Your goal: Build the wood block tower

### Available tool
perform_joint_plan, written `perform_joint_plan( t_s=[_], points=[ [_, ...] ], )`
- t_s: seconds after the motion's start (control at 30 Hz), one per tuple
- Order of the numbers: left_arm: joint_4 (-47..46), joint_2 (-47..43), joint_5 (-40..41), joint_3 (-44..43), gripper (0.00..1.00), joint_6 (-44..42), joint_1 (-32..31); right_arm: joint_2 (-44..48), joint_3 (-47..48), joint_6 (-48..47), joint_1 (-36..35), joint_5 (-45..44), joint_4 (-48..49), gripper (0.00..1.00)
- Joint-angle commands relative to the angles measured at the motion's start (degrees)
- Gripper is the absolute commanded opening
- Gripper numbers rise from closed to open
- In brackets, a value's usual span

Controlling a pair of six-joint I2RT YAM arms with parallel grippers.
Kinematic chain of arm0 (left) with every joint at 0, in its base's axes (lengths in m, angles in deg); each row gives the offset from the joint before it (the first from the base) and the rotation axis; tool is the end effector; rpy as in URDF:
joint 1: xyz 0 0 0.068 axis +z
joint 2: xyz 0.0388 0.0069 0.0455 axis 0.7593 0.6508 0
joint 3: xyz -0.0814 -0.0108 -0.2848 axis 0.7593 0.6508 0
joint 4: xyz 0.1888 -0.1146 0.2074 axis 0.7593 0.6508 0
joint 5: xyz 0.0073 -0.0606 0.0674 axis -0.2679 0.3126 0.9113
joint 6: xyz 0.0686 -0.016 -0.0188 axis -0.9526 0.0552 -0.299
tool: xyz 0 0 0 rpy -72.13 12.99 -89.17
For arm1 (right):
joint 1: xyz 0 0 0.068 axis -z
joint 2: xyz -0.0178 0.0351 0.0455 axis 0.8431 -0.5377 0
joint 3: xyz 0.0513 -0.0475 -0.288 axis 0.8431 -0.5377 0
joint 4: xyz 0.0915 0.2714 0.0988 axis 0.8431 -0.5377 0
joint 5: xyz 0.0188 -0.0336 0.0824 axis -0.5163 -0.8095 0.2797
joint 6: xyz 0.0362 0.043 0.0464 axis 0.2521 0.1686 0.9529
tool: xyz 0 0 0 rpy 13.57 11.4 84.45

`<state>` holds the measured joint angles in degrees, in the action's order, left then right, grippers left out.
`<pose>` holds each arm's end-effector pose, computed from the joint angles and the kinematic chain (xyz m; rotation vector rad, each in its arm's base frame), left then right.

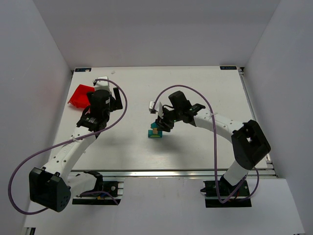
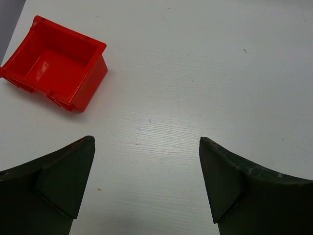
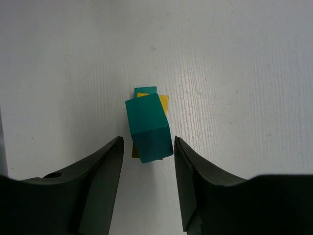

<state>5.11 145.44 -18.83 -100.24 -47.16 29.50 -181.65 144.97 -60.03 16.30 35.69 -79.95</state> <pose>0.2967 -0.0806 0.3141 -0.1309 1.9772 0.0748 0.2940 0.2957 0.2277 -1.5819 1.6578 0.6482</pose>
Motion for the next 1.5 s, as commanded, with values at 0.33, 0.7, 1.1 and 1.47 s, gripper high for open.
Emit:
perform_joint_plan(
  t_s=[0.33, 0.7, 1.1, 1.47],
  points=[
    [-0.6, -1.5, 0.0, 0.7, 0.96, -0.8, -0.4, -0.5, 2.9, -0.3, -0.9, 0.7, -1.9, 0.46],
    [-0.4, -1.7, 0.0, 0.6, 0.96, -0.8, -0.4, -1.0, 3.6, 0.5, -1.2, -0.7, -2.1, 0.49],
    [-0.5, -1.3, -0.3, 0.4, 0.97, -0.7, -0.4, -0.5, 4.5, 1.4, -1.7, -1.8, -0.1, 0.62],
    [-0.6, -1.7, -0.1, 0.6, 0.97, -0.8, -0.3, -1.8, 6.6, 2.4, -3.0, -3.7, 1.4, 0.68]
  ],
)
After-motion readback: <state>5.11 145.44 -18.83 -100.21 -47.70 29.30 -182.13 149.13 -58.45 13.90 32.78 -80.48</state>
